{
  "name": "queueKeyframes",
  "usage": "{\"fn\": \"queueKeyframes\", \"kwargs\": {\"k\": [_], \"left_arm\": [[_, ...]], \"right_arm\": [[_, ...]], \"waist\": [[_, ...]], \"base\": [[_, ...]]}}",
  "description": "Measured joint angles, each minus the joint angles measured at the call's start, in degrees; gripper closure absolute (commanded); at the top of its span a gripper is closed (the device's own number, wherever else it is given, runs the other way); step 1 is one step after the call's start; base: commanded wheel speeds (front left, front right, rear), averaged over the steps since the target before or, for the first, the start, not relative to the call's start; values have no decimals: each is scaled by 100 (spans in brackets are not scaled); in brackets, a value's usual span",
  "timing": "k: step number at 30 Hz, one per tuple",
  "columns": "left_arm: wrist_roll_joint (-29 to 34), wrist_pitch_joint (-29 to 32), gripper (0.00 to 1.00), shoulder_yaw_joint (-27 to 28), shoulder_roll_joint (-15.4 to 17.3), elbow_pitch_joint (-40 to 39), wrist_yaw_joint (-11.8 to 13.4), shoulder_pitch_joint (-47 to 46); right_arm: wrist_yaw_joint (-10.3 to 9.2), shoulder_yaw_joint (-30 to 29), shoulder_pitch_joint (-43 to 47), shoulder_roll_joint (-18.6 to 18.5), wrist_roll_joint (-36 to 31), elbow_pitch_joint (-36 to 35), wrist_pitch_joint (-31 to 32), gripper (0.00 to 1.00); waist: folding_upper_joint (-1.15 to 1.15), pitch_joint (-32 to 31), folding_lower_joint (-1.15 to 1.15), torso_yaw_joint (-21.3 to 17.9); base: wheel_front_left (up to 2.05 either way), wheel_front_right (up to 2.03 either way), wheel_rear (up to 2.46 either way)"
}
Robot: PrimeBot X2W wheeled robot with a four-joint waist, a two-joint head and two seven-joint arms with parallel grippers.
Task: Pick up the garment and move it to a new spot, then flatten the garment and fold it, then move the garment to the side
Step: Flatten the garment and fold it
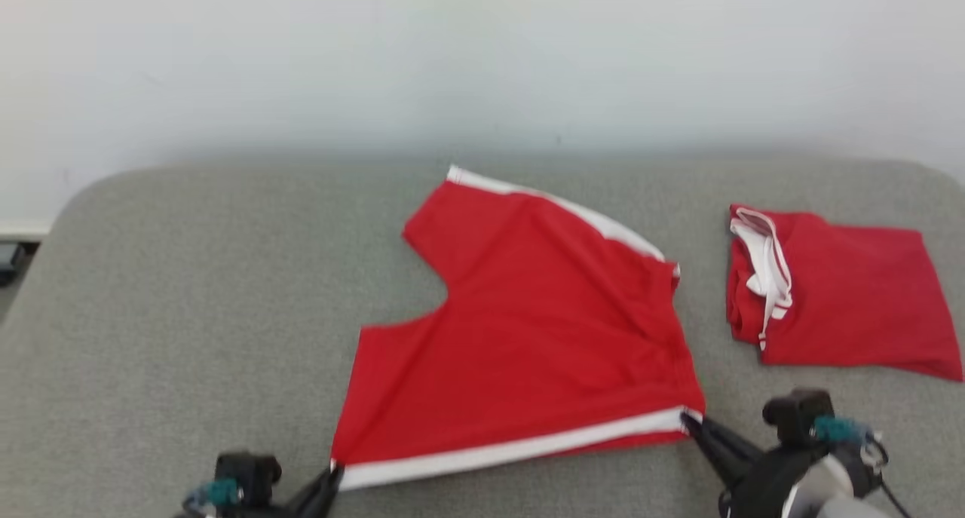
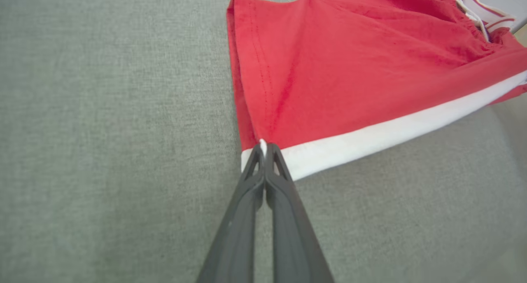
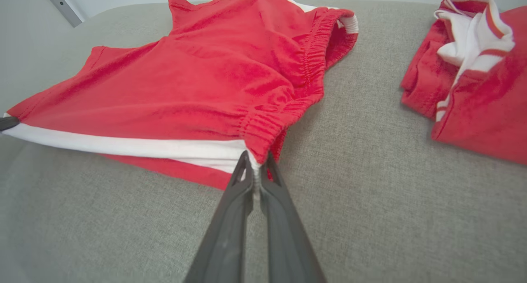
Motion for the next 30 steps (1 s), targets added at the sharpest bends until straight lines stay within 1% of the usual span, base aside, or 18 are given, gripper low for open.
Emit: {"fn": "queueKeyframes", "kwargs": {"k": [7,11,19,30], "left_arm": [[-21,-27,100,-66,82,-120,164,478],[-65,-44,100,-56,86,-219,265,629],[-121,-11,100,-110,90,-261,348,930],[-163,96,100,-119,32,-185,397,931]], "right_arm": [[18,51,571,-29,20,-137,-113,100],[-16,49,799,-70,52,-187,-133,100],[-155,76,1030,-73,60,-242,-123,100],[-318,146,1032,-51,52,-209,57,100]], "waist": [[0,-423,0,79],[0,-549,0,124],[0,-569,2,127],[1,-558,1,118]], "base": [[0,0,0],[0,0,0],[0,0,0],[0,0,0]]}}
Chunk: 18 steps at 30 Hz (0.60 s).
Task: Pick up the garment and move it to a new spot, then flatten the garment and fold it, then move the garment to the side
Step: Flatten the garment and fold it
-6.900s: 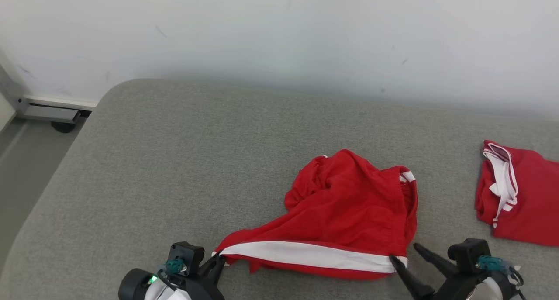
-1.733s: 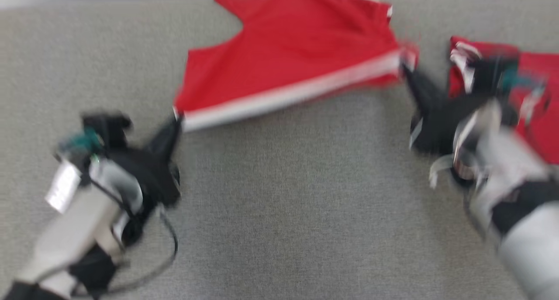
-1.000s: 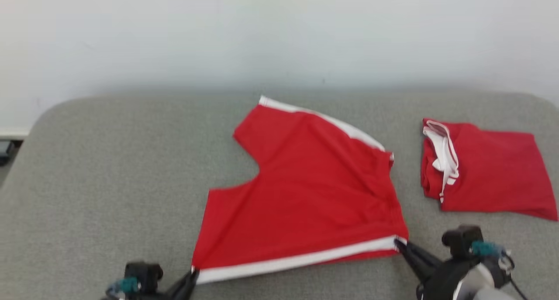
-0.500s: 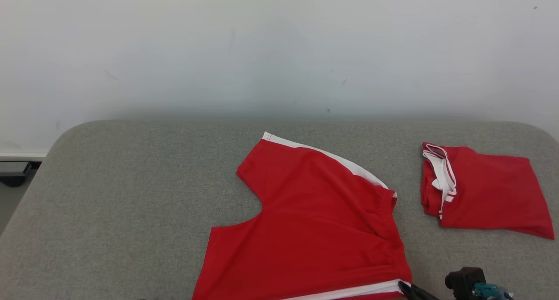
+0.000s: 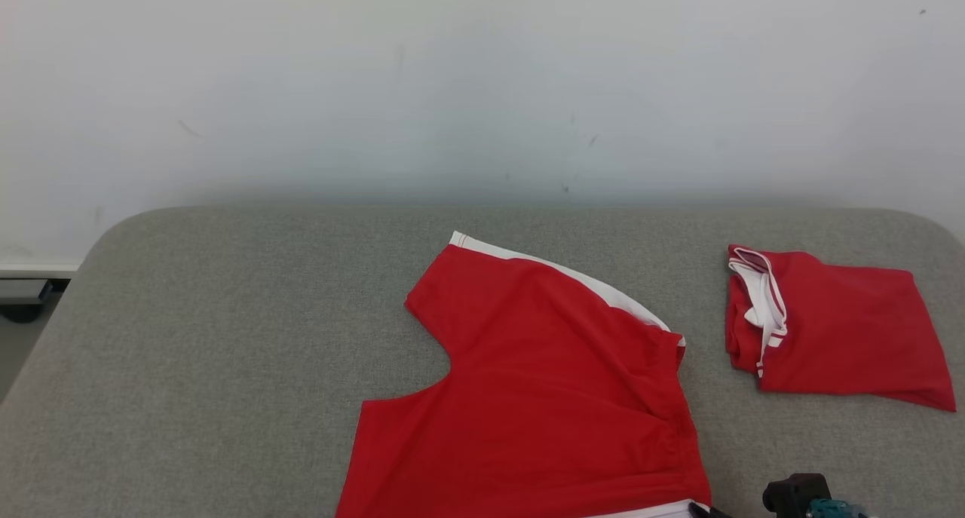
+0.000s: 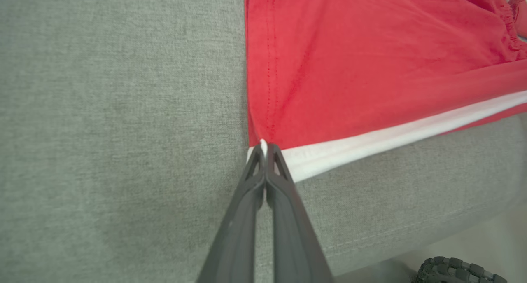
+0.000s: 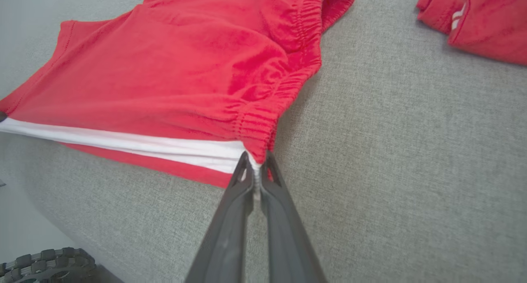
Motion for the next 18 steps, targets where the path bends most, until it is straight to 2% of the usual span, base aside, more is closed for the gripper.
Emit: {"fn": "queueKeyframes", "kwargs": {"k": [1,2,3,4,5,7,9,12,13,15,18], "left_arm": [[0,12,100,-2,-8,7,4,-1],[0,12,87,-3,-19,13,7,-2],[0,12,70,-3,-34,19,8,-4],[0,13,60,-3,-48,22,15,-8],[0,15,55,-2,-62,27,19,-15],[-1,21,48,2,-87,42,41,-25],[-2,64,49,4,-113,65,45,-26],[-2,64,37,12,-159,110,46,-43],[-3,64,27,14,-167,129,46,-46],[-24,73,0,15,-182,151,46,-45],[-133,69,0,77,-169,152,56,-41]], "right_arm": [[0,5,1,1,1,5,5,100],[-1,5,1,1,5,10,32,74],[-2,5,1,1,8,10,51,56],[-11,5,1,1,8,11,52,53],[-24,3,1,1,9,12,54,50],[-51,3,-1,1,9,12,80,18],[-52,4,-4,5,9,13,105,5],[-69,5,-23,24,11,20,151,0],[-69,4,-24,27,41,24,155,0],[-69,3,-24,33,69,31,160,0],[-69,-20,-19,22,116,22,198,0]], "waist": [[0,2,0,0],[0,5,0,0],[0,9,0,1],[0,12,0,2],[0,17,0,4],[0,27,0,8],[0,38,0,14],[0,51,0,26],[0,54,0,30],[0,56,0,38],[0,49,0,48]], "base": [[0,0,0],[0,0,0],[0,0,0],[0,0,0],[0,0,0],[0,0,0],[0,0,0],[0,0,0],[0,0,0],[0,0,0],[0,0,0]]}}
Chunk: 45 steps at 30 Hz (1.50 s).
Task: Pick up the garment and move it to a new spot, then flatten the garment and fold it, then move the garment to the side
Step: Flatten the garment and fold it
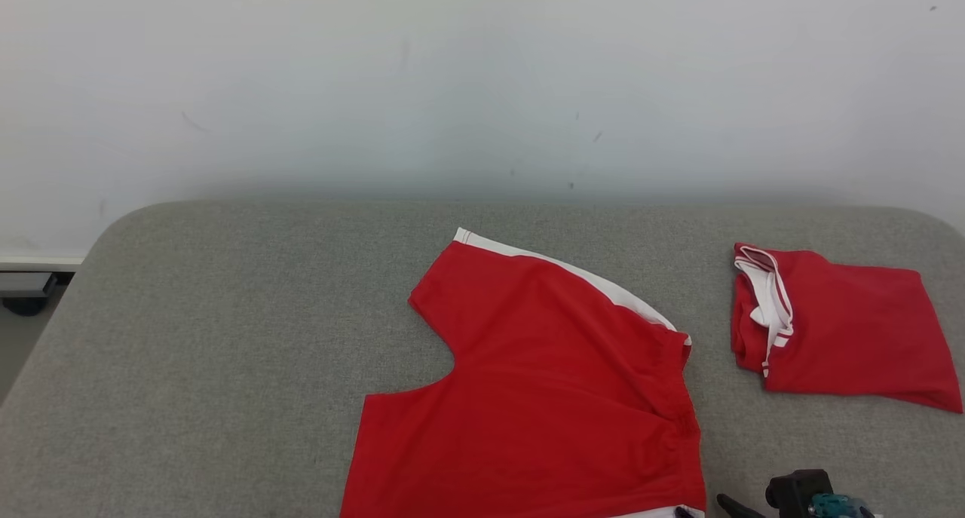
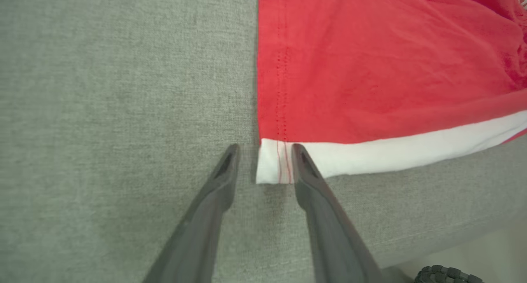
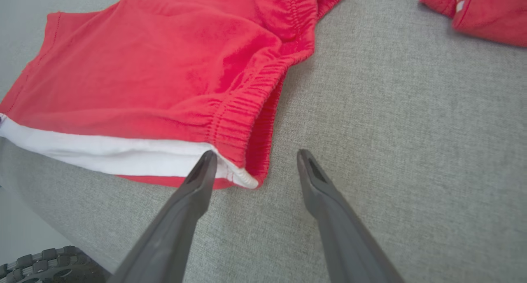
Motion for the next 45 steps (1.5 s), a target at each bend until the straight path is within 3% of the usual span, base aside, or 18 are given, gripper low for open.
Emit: {"fn": "queueKeyframes", "kwargs": {"k": [11,20,27,34,41,45], "left_arm": [[-219,-189,0,407,495,-786,58,166],[-227,-315,0,772,829,-1408,292,343],[40,-413,0,1092,831,-1671,404,288],[271,-422,0,1725,801,-1785,454,296],[1026,-428,0,2800,453,-1416,453,430],[1558,-430,0,3056,383,-1283,453,582]], "right_arm": [[179,-517,382,-397,656,-678,-201,0],[223,-757,458,-552,832,-1508,-392,0],[-213,-951,286,-643,377,-1564,-633,0],[-849,-1241,-68,-643,-227,-1734,-868,0],[-1031,-1506,10,-635,-900,-1752,-917,0],[-1034,-1622,151,-599,-1061,-1669,-916,0]], "waist": [[0,-45,0,61],[0,-52,0,0],[0,-52,0,-97],[0,-23,0,-297],[0,57,0,-500],[0,76,0,-517]], "base": [[0,0,0],[0,0,0],[0,0,0],[0,0,0],[0,0,0],[0,0,0]]}}
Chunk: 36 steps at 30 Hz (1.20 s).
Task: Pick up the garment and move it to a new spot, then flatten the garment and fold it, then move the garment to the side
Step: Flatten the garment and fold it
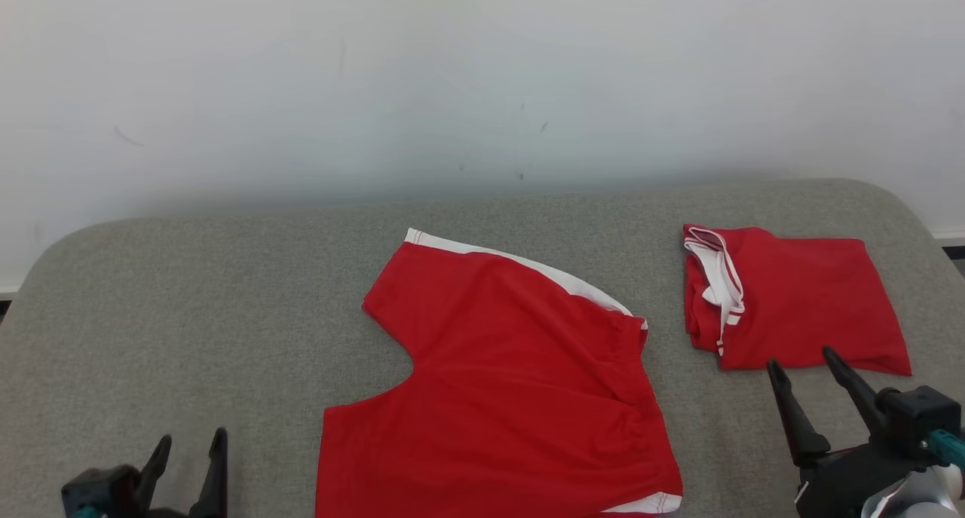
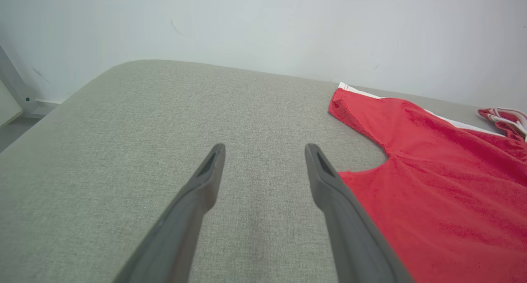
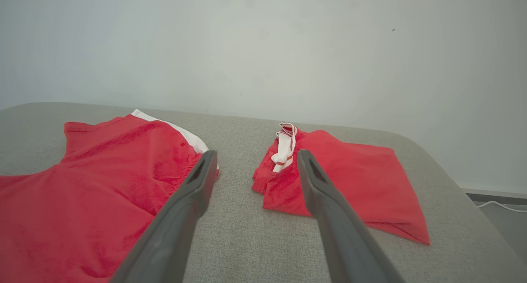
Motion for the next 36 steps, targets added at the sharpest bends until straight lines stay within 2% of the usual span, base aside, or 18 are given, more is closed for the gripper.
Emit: {"fn": "queueKeyframes", "kwargs": {"k": [5,11,20,36], "left_arm": [[466,1,0,226,-57,216,1,180],[798,1,0,524,-275,194,0,315],[1249,0,0,947,-535,11,0,444],[1895,0,0,1381,-804,-360,0,749]], "right_arm": [[-1,-308,77,70,-100,42,-1,0],[-5,-520,226,224,-224,65,-1,0],[-7,-840,314,432,-509,75,-1,0],[-7,-1111,441,647,-836,8,-2,0]], "waist": [[0,-15,0,-5],[0,-54,0,20],[0,-94,0,50],[0,-69,0,95]], "base": [[0,0,0],[0,0,0],[0,0,0],[0,0,0]]}}
